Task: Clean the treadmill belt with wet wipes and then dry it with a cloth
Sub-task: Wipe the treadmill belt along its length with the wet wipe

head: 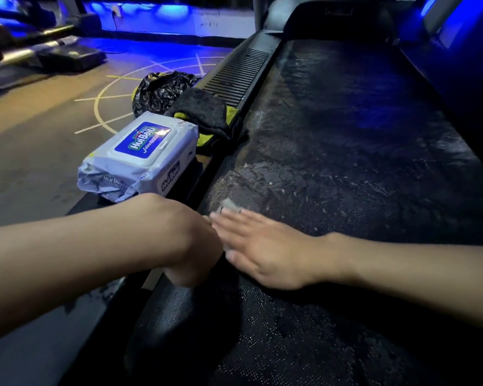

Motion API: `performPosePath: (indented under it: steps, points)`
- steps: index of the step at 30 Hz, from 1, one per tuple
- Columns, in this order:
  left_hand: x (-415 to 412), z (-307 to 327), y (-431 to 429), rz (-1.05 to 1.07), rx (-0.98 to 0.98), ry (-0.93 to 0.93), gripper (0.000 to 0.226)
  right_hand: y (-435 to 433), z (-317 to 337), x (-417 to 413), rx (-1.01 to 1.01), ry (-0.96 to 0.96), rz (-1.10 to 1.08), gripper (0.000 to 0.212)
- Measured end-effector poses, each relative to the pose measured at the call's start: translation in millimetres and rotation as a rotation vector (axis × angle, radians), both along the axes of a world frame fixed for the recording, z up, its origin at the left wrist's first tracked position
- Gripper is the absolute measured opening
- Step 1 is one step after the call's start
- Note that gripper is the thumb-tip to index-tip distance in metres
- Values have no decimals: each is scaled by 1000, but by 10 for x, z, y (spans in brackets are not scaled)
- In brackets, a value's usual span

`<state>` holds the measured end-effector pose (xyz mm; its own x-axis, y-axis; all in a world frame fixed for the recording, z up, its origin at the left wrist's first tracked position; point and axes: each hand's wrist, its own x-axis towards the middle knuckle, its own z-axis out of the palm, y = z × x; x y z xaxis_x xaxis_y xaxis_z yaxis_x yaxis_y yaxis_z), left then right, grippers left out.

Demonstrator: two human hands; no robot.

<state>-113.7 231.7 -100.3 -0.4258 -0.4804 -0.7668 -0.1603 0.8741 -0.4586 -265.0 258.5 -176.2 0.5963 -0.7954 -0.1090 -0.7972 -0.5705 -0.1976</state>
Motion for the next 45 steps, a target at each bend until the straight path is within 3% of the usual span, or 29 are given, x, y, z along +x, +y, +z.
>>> performPosePath:
  steps: [2, 5, 7, 10, 14, 19, 23, 27, 32, 36, 40, 45]
  points:
    - [-2, 21, -23, -25, -4, -17, 36, -23, 13, -160, -26, 46, 24, 58]
    - [-35, 71, -11, -23, 27, -45, 39, -213, 112, -285, -3, 107, -219, 58]
    - [-74, 138, 24, -58, 51, -42, 40, -66, 94, -238, 0, 85, -158, 59]
    - [-52, 110, -19, -16, 76, 56, 42, 180, 92, -255, 32, 71, -4, 59]
    - [-67, 106, -87, 2, 48, 274, 44, -76, 97, -419, 27, 110, -257, 59]
    - [-46, 35, -168, 74, 35, 463, 66, 170, 44, -419, 48, 85, -46, 62]
    - [-41, 0, -172, 29, -1, 443, 69, -39, 79, -525, 62, 102, -297, 59]
    - [-59, -70, -161, 10, -17, 502, 67, 336, 74, -465, 68, 78, -63, 59]
    - [-93, -106, -160, -19, -6, 550, 65, 70, 81, -670, 24, 135, -345, 59]
    - [-187, -151, -140, -60, 69, 571, 62, 475, 77, -604, 71, 89, -87, 57]
    - [-322, -151, -36, -30, 26, 600, 71, 214, 112, -831, 51, 147, -327, 57]
    - [-375, -187, -36, -24, 48, 568, 72, 549, 76, -783, 89, 99, -109, 58]
